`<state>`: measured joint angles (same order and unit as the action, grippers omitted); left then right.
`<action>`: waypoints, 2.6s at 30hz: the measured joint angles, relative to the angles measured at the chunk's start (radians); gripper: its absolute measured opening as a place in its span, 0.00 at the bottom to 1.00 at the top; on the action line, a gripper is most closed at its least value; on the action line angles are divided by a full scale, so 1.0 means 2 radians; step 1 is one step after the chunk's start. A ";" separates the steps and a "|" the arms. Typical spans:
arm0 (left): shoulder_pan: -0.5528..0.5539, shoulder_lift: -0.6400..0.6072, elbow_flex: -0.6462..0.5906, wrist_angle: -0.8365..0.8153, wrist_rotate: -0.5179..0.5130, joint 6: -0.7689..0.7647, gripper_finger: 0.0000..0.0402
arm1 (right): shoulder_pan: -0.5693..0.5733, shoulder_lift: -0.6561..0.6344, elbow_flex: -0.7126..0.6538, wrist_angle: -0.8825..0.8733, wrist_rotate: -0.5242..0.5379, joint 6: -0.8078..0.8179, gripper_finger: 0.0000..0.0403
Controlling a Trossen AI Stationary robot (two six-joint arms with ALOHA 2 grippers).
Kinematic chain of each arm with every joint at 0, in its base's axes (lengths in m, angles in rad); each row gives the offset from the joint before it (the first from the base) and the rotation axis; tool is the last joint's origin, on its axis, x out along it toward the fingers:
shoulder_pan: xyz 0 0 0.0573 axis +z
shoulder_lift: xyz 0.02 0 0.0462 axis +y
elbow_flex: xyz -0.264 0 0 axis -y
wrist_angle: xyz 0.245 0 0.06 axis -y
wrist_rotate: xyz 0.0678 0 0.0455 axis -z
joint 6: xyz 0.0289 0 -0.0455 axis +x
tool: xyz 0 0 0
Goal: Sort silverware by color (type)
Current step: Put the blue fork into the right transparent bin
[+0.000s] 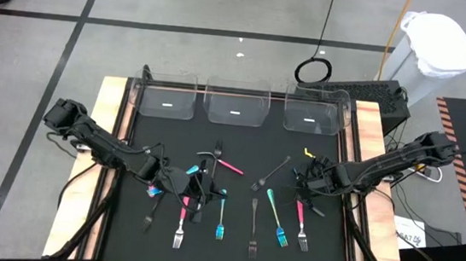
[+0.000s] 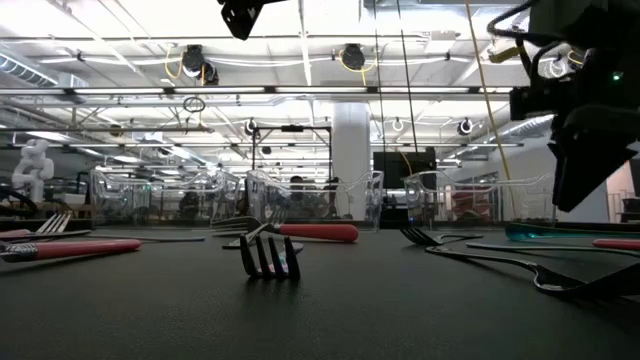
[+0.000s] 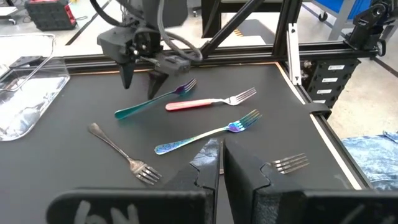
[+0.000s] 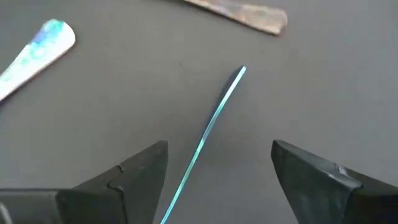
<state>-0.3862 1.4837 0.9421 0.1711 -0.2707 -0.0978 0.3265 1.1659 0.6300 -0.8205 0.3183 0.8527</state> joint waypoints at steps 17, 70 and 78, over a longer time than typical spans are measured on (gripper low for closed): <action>0.000 0.000 0.000 0.000 -0.029 0.001 0.06 | -0.047 0.101 0.002 0.045 -0.032 -0.019 0.61; -0.029 -0.001 0.000 0.070 -0.170 -0.040 0.32 | 0.030 -0.038 0.010 0.619 -0.002 -0.441 0.01; -0.029 0.023 0.000 0.098 -0.170 -0.038 0.66 | 0.031 0.017 0.010 0.727 -0.017 -0.455 0.01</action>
<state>-0.4439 1.5297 0.9417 0.3676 -0.6112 -0.1745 0.3889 1.1995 0.6498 0.6336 0.2848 -0.0572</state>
